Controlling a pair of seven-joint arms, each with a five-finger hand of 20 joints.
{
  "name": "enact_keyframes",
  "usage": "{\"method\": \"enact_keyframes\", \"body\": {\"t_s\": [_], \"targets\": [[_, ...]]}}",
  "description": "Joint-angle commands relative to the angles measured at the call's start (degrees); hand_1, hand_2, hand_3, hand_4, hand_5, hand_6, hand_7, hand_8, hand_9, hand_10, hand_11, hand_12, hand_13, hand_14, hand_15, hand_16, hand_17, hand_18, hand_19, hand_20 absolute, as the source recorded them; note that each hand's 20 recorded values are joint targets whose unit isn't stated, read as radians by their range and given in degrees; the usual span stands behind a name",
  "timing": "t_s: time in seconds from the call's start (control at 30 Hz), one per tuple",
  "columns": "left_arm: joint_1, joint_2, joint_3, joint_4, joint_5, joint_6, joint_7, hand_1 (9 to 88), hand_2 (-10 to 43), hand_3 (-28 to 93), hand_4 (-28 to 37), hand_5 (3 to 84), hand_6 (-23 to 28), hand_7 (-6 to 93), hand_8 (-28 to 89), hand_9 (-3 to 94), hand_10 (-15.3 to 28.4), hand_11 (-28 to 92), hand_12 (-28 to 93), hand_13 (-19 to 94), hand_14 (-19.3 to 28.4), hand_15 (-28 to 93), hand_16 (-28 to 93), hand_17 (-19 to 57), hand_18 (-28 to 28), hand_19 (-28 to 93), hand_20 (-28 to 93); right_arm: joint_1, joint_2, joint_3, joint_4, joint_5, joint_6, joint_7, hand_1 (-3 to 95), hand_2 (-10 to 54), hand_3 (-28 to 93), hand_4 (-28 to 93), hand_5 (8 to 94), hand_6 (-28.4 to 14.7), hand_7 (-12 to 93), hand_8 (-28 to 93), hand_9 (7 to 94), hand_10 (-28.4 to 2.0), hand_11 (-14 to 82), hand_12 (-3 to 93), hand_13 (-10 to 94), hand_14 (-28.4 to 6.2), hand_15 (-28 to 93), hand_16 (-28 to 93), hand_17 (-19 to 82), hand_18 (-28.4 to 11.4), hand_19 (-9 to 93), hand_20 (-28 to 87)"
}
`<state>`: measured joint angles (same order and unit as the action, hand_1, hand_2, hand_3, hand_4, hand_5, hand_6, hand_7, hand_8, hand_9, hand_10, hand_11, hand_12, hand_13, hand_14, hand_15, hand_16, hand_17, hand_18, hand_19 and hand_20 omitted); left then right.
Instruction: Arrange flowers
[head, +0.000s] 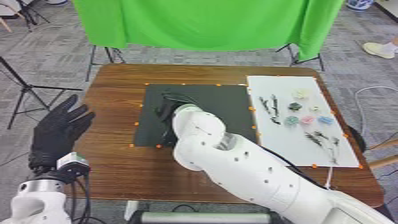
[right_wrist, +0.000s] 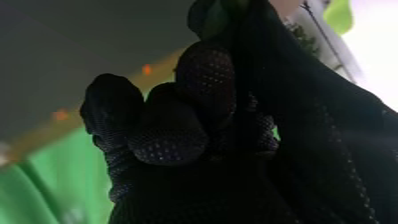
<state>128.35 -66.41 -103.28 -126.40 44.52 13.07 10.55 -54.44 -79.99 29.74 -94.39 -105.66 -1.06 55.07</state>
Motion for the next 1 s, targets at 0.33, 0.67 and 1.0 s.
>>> {"method": "enact_keyframes", "body": {"t_s": [0.33, 0.67, 1.0], "targets": [[-2.81, 1.99, 0.82, -0.68, 0.98, -1.71, -1.47, 23.5, 4.3, 81, -21.5, 36.8, 9.2, 13.8, -10, 34.5, 19.2, 25, 10, 25, 26.0, 47, -8, -10.9, 23.1, 54, -1, 0.14, -2.26, -3.77, 4.42, -2.09, 3.21, 4.20, 45.6, -9.5, 90, -23, 81.7, -5.4, 40, 20, 79.9, -13.9, 61.9, 31.2, 82, -10.0, 86, 18, 49, -27.1, 93, 63], [-3.67, 1.65, 1.05, -0.78, 1.83, -1.90, -3.15, 23.6, 4.3, 81, -21.5, 36.9, 9.2, 13.7, -10, 34.4, 19.2, 25, 10, 25, 26.0, 46, -8, -10.9, 23.1, 54, -1, -1.40, -3.28, -2.21, 5.68, -0.57, 4.31, 6.34, 47.2, -9.5, 81, -28, 80.4, -4.7, 38, 13, 79.0, -14.4, 61.2, 29.5, 81, -9.9, 83, 18, 48, -26.9, 93, 60], [-4.47, 1.72, 1.64, -0.52, 1.91, -1.89, -3.53, 23.7, 4.3, 81, -21.4, 36.9, 9.2, 13.6, -10, 34.4, 19.3, 25, 10, 25, 26.0, 46, -8, -10.9, 23.1, 54, -1, -3.11, -4.53, 0.33, 6.04, 0.93, 2.59, 6.71, 45.5, -9.5, 80, -28, 79.7, -5.0, 38, 12, 78.3, -14.7, 62.2, 27.3, 81, -9.6, 83, 17, 48, -26.6, 93, 59]]}}
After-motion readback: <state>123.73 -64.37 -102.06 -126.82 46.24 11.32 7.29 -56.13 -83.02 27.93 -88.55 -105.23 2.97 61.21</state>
